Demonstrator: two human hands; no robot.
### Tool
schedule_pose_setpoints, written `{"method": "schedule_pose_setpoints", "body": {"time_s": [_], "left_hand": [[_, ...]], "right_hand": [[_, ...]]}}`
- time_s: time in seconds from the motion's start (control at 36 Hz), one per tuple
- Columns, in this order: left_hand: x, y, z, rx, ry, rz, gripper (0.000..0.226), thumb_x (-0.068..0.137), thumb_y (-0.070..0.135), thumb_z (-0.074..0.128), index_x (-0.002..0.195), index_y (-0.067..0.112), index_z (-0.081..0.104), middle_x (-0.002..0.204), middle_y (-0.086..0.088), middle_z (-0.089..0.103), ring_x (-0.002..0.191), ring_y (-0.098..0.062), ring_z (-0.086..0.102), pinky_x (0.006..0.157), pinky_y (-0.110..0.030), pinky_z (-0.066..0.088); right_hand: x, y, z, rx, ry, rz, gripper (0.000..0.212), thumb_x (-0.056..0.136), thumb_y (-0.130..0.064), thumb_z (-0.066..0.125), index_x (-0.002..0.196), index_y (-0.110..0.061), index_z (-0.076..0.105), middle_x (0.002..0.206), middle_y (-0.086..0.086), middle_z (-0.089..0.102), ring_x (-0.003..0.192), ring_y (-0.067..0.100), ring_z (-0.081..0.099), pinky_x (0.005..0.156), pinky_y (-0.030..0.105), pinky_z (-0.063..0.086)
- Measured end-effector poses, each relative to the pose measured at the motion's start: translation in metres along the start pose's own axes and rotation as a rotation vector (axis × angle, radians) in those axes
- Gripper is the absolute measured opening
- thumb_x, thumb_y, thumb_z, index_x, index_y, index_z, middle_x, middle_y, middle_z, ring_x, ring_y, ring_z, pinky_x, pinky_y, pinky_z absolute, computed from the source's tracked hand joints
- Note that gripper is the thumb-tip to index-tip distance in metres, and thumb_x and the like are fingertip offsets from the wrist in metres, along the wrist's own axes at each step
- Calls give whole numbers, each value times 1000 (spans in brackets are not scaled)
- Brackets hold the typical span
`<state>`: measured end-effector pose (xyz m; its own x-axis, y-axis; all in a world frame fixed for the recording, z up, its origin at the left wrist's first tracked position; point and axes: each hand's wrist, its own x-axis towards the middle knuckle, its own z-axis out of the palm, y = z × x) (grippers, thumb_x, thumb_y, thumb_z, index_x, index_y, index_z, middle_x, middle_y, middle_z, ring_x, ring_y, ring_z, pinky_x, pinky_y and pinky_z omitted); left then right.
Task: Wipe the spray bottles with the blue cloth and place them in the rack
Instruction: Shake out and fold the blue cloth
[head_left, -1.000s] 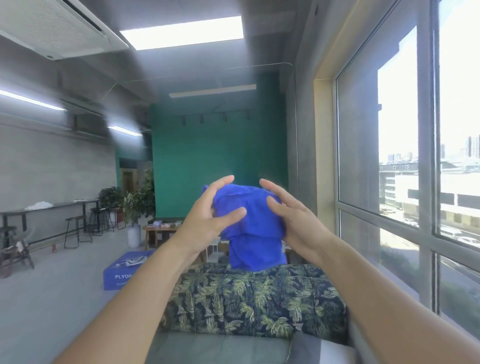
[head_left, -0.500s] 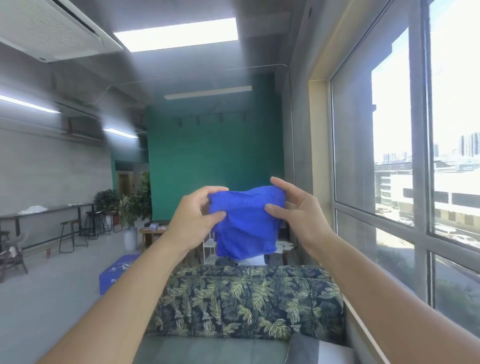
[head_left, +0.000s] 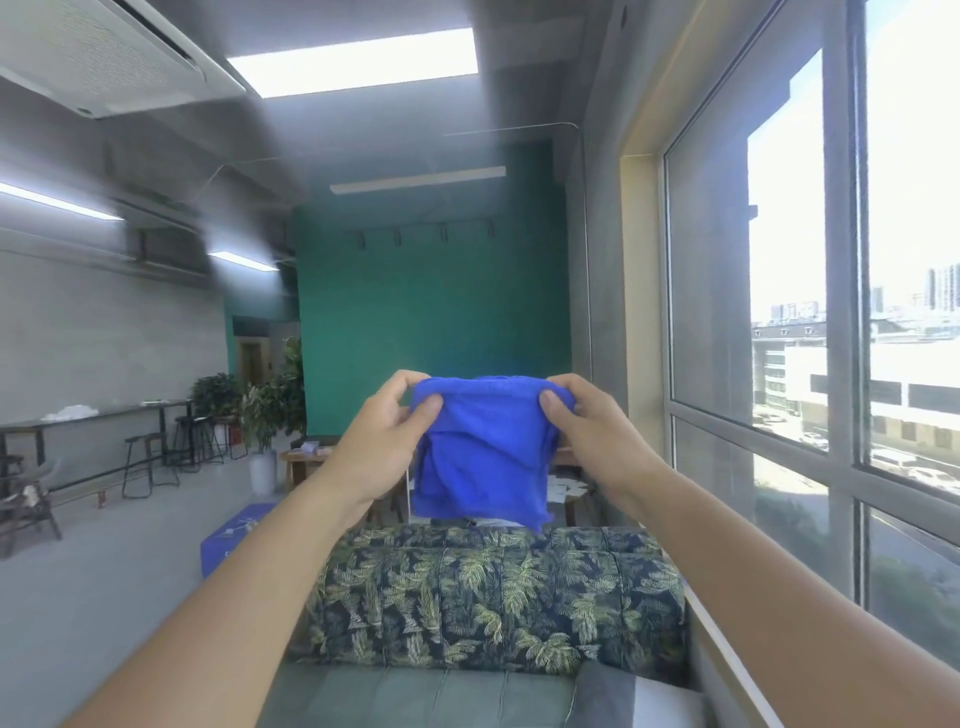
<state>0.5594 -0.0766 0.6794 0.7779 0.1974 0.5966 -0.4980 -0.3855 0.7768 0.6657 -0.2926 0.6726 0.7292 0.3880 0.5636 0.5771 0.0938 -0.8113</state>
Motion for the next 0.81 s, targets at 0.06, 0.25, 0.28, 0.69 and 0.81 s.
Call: {"method": "schedule_pose_setpoints", "body": {"time_s": [0.06, 0.25, 0.28, 0.69, 0.81], "left_hand": [[-2, 0, 3, -8, 31, -4, 21, 114, 21, 53, 133, 26, 60, 97, -3, 78, 85, -17, 75, 72, -30, 61], [-22, -6, 3, -46, -55, -88, 26, 113, 29, 55, 131, 43, 68, 118, -5, 79, 99, -18, 75, 83, -35, 56], [-26, -8, 3, -36, -70, -89, 26, 113, 24, 56, 127, 39, 71, 120, -4, 79, 102, -18, 75, 83, -33, 57], [-83, -42, -36, 77, 299, -79, 43, 113, -3, 41, 94, 28, 64, 101, 4, 66, 89, -21, 54, 65, -35, 39], [-131, -46, -52, 89, 371, -155, 29, 115, 5, 44, 98, 19, 63, 91, 8, 66, 78, -17, 55, 63, -28, 44]], "right_hand": [[-2, 3, 6, 46, 7, 55, 17, 111, -28, 50, 116, -15, 60, 98, 1, 66, 77, 11, 62, 62, 29, 58], [-9, 4, 22, 317, -54, 372, 33, 111, -35, 47, 144, -38, 51, 134, -5, 63, 111, 23, 70, 83, 39, 63], [-10, 6, 24, 342, -67, 385, 37, 111, -35, 47, 148, -38, 48, 140, -6, 61, 113, 22, 69, 84, 38, 63], [-51, 41, 77, 805, -494, 178, 48, 104, -24, 54, 150, -39, 49, 145, -6, 63, 136, 19, 59, 112, 49, 45], [-69, 69, 121, 638, -557, 257, 39, 104, -21, 57, 142, -28, 62, 142, 0, 66, 130, 24, 64, 101, 46, 56]]}}
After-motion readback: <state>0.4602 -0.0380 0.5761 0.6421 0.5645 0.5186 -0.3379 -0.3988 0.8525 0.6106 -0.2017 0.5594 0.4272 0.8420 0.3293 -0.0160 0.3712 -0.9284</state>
